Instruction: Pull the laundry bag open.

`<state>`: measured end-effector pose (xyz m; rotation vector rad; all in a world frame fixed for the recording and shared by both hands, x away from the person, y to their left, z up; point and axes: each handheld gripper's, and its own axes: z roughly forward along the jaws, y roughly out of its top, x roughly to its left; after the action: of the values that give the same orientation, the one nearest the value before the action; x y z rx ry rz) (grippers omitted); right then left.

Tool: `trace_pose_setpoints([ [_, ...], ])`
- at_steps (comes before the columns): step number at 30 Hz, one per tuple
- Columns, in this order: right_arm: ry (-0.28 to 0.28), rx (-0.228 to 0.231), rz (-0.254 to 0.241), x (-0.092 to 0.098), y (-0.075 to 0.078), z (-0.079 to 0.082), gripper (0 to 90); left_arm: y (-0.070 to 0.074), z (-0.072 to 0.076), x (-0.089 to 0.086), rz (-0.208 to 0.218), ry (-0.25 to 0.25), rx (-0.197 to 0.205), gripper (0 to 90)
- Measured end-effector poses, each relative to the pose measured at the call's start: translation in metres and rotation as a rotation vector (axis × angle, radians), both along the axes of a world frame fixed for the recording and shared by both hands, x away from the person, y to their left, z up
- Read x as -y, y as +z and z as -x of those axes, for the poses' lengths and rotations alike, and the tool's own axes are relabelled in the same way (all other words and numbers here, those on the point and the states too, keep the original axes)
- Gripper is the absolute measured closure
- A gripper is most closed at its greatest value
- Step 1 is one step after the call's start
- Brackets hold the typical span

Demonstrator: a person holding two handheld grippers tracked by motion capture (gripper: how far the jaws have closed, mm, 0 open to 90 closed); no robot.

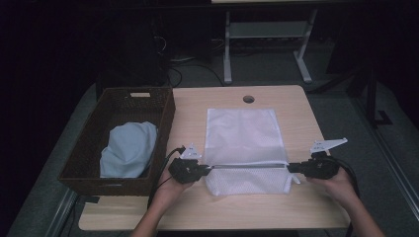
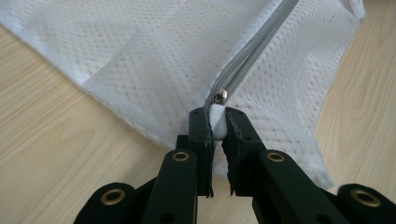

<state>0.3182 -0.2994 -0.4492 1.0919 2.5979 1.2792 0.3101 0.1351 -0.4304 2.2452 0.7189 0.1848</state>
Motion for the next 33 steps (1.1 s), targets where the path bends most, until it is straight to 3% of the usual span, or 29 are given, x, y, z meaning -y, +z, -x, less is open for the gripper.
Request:
trace_pose_setpoints([
  [16, -0.004, -0.004, 0.023, 0.005, -0.004, -0.003, 85.6, 0.0, 0.004, -0.008, -0.008, 0.074, 0.004, 82.0],
  [23, -0.014, -0.014, 0.031, 0.014, -0.01, -0.005, 85.6, -0.005, 0.004, -0.007, -0.043, 0.089, -0.014, 82.0],
  [33, 0.017, -0.034, 0.085, 0.006, -0.019, -0.004, 85.0, -0.018, 0.001, -0.002, -0.123, 0.096, -0.044, 81.8],
])
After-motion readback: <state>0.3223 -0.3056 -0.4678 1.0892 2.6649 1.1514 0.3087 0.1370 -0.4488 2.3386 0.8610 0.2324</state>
